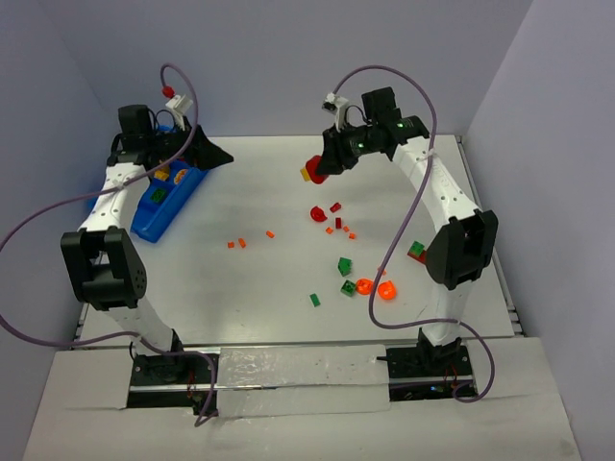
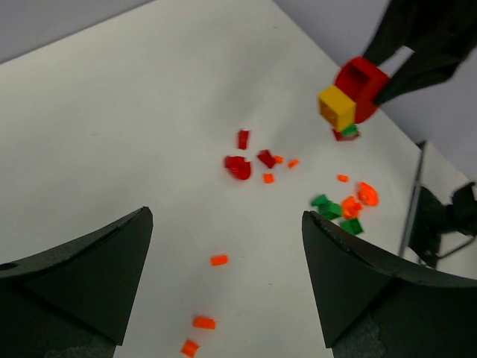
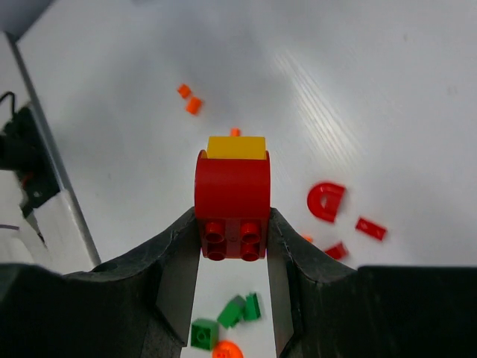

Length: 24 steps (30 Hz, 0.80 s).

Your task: Sort the legos into containers by color

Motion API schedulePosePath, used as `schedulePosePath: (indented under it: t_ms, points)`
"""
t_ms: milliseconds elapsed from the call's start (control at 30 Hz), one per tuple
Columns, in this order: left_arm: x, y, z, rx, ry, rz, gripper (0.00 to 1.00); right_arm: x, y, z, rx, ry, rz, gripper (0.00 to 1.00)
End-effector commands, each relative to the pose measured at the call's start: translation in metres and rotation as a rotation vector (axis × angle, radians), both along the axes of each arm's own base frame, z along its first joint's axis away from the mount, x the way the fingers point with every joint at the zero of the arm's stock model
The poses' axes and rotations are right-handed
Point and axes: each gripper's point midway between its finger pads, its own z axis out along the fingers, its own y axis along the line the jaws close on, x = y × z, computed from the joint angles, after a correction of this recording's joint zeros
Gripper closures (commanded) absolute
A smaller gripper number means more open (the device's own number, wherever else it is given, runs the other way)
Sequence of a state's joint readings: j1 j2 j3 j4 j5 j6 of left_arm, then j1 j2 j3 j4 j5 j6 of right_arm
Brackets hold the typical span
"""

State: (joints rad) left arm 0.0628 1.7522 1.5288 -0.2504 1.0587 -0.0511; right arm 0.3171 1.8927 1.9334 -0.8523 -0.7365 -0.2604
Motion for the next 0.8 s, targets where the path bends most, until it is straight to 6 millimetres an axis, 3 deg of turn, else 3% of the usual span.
schedulePosePath:
  t_ms: [0,33,100,267,400,767]
  points:
    - [-0.042,-0.040,0.048,-0.095,-0.052,-0.213,0.10,-0.013,0.040,0.060,0.214,-0.075,0.141,1.00]
    - [-0.052,-0.057,0.052,-0.116,-0.040,-0.275,0.11,-0.018,0.048,0.068,0.242,-0.077,0.176,1.00]
    - [-0.057,-0.071,0.059,-0.137,-0.042,-0.327,0.12,-0.021,0.055,0.074,0.262,-0.085,0.204,1.00]
    - [-0.067,-0.090,0.067,-0.179,-0.038,-0.443,0.14,-0.033,0.069,0.089,0.314,-0.099,0.279,1.00]
    - [-0.080,-0.099,0.070,-0.220,-0.026,-0.552,0.13,-0.038,0.075,0.097,0.348,-0.107,0.318,1.00]
    - [-0.090,-0.112,0.072,-0.218,-0.081,-0.622,0.16,-0.048,0.085,0.110,0.388,-0.117,0.378,1.00]
